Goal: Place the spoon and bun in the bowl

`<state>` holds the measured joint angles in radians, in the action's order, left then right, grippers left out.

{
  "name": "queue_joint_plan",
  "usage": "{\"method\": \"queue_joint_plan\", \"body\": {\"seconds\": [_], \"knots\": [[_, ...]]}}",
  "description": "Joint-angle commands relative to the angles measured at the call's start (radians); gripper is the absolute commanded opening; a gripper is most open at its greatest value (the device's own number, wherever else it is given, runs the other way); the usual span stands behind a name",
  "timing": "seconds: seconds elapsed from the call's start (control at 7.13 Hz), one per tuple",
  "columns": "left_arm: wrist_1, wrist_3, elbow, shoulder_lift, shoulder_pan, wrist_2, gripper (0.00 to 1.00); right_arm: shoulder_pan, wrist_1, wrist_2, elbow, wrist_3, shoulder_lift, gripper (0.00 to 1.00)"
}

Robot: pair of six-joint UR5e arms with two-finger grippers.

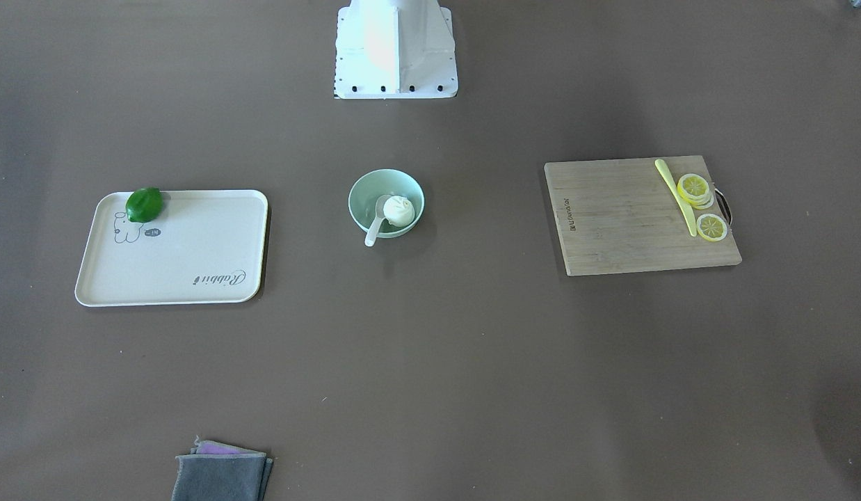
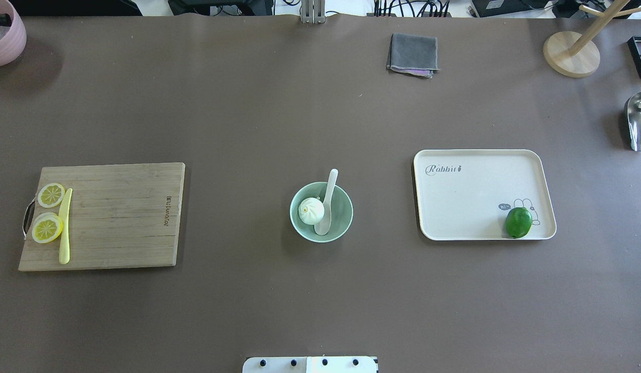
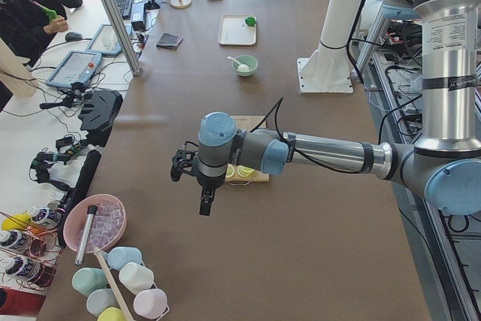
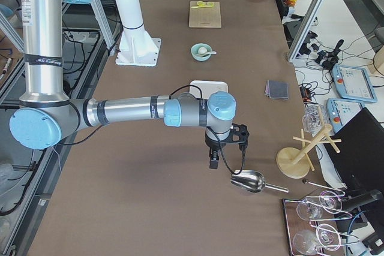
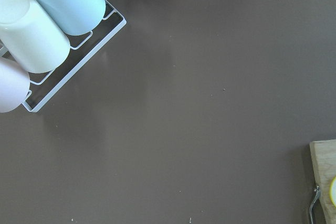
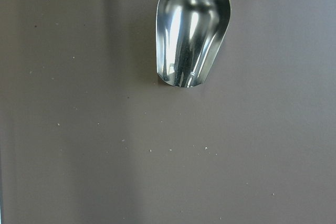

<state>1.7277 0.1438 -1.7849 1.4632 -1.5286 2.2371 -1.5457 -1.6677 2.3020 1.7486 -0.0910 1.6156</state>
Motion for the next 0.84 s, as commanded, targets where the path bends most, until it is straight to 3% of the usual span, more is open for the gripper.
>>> {"method": "queue_joint_plan", "body": {"seconds": [0.0, 0.7], "knots": [[0.0, -0.001, 0.004, 0.005, 0.001, -0.001, 0.98, 0.001, -0.009, 0.005, 0.0, 0.002, 0.004, 1.0], [-0.007, -0.001, 0.007, 0.003, 0.001, -0.001, 0.98, 0.001, -0.009, 0.0, -0.009, 0.007, 0.006, 1.0]]}}
